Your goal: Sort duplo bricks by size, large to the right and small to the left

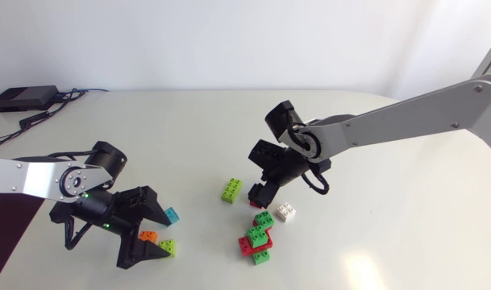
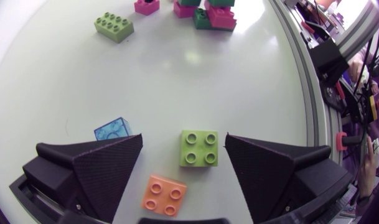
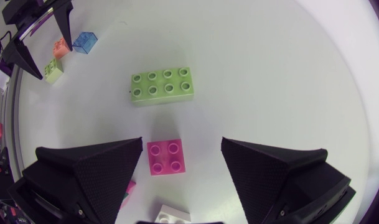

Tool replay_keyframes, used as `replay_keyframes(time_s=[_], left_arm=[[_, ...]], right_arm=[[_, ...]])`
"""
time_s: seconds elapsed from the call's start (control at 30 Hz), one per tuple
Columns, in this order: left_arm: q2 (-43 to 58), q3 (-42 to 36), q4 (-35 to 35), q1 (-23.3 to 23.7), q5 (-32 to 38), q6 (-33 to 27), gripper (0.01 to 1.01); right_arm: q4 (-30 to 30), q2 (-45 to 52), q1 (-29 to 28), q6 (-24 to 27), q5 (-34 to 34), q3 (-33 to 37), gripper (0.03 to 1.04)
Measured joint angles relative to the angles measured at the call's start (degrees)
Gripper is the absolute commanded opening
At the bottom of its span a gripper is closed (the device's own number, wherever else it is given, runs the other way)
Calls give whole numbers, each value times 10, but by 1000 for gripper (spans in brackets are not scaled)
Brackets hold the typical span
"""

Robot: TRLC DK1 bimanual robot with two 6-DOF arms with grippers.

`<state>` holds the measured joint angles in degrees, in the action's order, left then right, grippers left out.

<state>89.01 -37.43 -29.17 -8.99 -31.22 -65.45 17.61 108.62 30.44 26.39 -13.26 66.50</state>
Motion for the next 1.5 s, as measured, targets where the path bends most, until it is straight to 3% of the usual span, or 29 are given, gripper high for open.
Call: replay_keyframes(time_s=[0.47, 0.6, 0.73, 0.97, 1.17, 1.5], left_arm=[[-35, -32, 0, -13, -15, 85, 987], [-33, -50, 24, -13, -15, 118, 987], [-18, -64, 58, -16, -16, 151, 987], [7, -68, 106, -14, -16, 200, 987], [7, -68, 112, 12, -16, 204, 987], [-2, -68, 122, 68, -16, 216, 987]], right_arm=[[0, 4, 10, 1, 0, -26, 887], [-1, 12, 14, 0, 0, -30, 625], [-13, 16, 18, 0, 0, -30, 259], [-17, 15, 25, 0, 1, -30, 238], [-2, 4, 48, 0, 3, -18, 236], [50, -3, 168, -3, 13, 74, 238]])
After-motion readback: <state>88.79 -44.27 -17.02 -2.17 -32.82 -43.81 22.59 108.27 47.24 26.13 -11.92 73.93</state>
